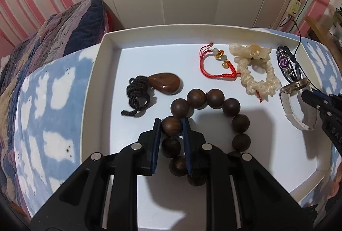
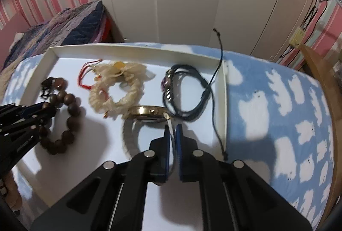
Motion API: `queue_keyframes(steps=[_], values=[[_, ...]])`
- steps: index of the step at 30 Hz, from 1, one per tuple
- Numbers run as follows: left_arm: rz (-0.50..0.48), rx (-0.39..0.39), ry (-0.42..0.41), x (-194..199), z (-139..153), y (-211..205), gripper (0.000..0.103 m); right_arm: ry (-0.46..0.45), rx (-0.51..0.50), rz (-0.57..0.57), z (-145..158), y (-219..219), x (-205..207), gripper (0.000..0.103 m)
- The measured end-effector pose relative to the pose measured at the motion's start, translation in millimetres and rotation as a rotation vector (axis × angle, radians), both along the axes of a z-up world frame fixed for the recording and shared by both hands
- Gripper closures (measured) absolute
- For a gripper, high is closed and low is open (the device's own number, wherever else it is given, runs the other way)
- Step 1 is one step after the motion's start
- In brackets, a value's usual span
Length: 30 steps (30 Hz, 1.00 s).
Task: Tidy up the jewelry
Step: 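Open both tools to release the bracelet and watch into the tray, then move both tools back over the remaining jewelry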
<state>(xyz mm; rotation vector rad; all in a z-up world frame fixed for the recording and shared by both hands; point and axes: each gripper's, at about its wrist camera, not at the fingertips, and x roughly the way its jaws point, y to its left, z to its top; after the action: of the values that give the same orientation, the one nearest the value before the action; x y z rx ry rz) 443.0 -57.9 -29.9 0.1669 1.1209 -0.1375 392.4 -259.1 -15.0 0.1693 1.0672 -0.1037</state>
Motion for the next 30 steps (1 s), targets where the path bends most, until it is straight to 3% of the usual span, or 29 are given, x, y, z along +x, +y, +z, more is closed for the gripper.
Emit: queue_keyframes(steps=[1,2,3,4,6,9,10,12,13,16,20,24,30], values=[[-0.004,0.004,-0.011,-3.4,3.7,0.5,0.083,0.000,0.011,0.013,3.9,-0.3,-2.7,0.091],[-0.014,0.009,-0.021,-7.1,7.6,0.1,0.081,-0.006,0.015,0.018,7.0,-1.9,-6.3,0.074],[-0.024,0.012,-0.028,-9.8,11.0,-1.9,0.069,-0.017,0.015,0.019,12.3,-3.0,-10.6,0.049],[-0.026,0.017,-0.045,-13.9,16.0,-4.8,0.052,-0.031,0.012,0.018,17.6,-4.0,-14.5,0.043],[-0.020,0.018,-0.083,-24.0,30.0,-2.9,0.044,-0.064,-0.004,0.020,30.5,-5.9,-23.6,0.042],[-0.027,-0.029,-0.092,-40.7,49.0,3.2,0.043,-0.106,0.018,0.002,50.9,-12.3,-43.4,0.042],[-0.028,-0.041,-0.101,-47.6,54.3,4.2,0.036,-0.132,0.016,-0.006,61.4,-13.9,-56.2,0.040],[-0.025,-0.063,-0.148,-69.7,73.4,11.4,0.018,-0.177,-0.016,-0.014,76.8,-14.1,-77.7,0.023],[-0.020,-0.070,-0.173,-77.4,82.3,18.0,0.012,-0.211,-0.048,-0.021,87.3,-12.0,-93.8,0.019],[-0.017,-0.098,-0.235,-115.7,105.1,35.1,0.005,-0.270,-0.086,-0.032,104.6,-8.7,-127.8,0.012],[-0.020,-0.135,-0.252,-154.5,119.1,53.6,0.003,-0.318,-0.120,-0.070,119.3,-2.8,-171.9,0.005],[0.005,-0.124,-0.281,-191.9,132.2,82.3,0.003,-0.354,-0.187,-0.100,124.9,5.1,-209.5,0.005],[0.048,-0.097,-0.322,-232.9,119.7,92.4,0.003,-0.398,-0.136,-0.167,106.8,6.6,-246.3,0.005]])
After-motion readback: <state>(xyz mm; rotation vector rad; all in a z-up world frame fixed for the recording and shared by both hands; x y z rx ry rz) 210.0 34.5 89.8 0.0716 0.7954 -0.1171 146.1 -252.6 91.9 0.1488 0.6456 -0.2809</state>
